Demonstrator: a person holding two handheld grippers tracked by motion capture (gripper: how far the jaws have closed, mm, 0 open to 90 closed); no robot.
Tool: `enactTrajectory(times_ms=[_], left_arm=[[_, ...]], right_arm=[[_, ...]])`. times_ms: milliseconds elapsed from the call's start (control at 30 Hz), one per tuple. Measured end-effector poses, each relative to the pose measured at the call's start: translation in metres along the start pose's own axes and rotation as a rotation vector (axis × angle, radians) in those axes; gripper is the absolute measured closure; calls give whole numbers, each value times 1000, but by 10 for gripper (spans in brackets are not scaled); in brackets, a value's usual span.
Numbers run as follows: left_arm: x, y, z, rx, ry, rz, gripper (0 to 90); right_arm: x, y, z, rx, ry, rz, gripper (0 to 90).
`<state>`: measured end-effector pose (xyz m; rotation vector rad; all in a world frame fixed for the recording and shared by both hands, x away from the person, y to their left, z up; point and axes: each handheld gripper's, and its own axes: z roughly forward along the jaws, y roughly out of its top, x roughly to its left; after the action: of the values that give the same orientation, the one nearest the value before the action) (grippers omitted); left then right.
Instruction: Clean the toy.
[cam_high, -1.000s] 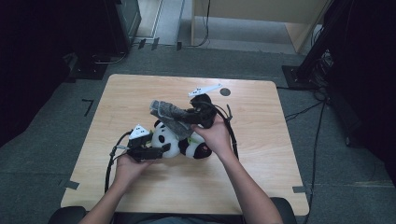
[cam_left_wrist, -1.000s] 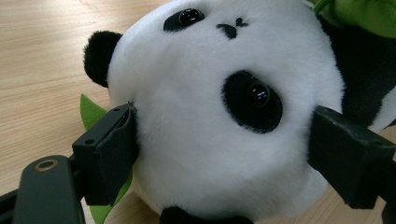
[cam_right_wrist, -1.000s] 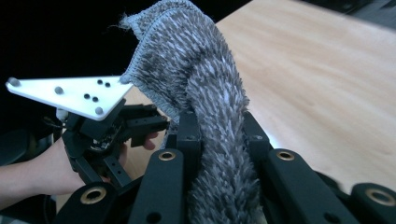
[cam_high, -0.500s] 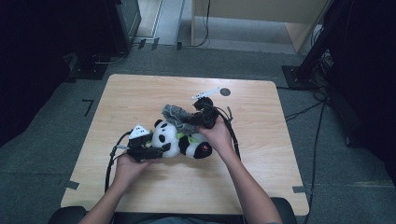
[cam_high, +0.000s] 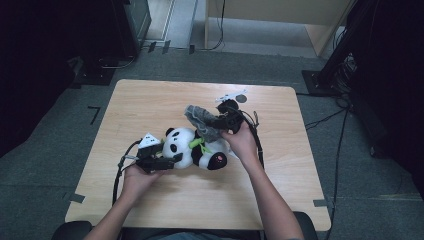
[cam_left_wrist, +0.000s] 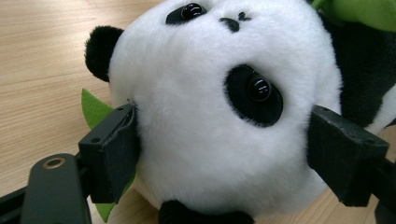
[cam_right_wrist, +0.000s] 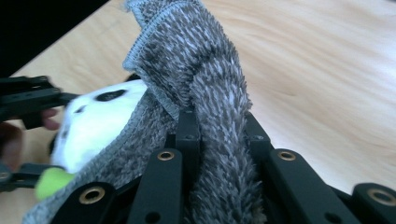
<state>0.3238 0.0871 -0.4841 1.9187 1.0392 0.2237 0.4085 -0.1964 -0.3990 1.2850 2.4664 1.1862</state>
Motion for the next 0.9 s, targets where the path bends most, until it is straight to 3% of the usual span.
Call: enactTrajectory(times_ms=[100,200,367,500,700,833,900], left_arm=[[-1,0,-1,0,0,8,208],[0,0,-1,0,-1,15,219],[0,1,-1,1,2,13,208],[0,1,0,4,2,9,203],[-1,2,-1,17,-2,17,207],[0,3,0,22,-5,26,216],[0,3,0,20,-6,24,216]], right_arm=[[-4,0,-9,-25,-16,14,760],[-7,2,-21,-64,4,35,762],[-6,6,-51,-142,-11,25,763],[-8,3,-66,-160,-36,29,762],[-13,-13,-63,-127,-50,38,760],[-14,-26,-46,-65,-45,26,747],[-14,-27,-44,-70,-48,18,745]])
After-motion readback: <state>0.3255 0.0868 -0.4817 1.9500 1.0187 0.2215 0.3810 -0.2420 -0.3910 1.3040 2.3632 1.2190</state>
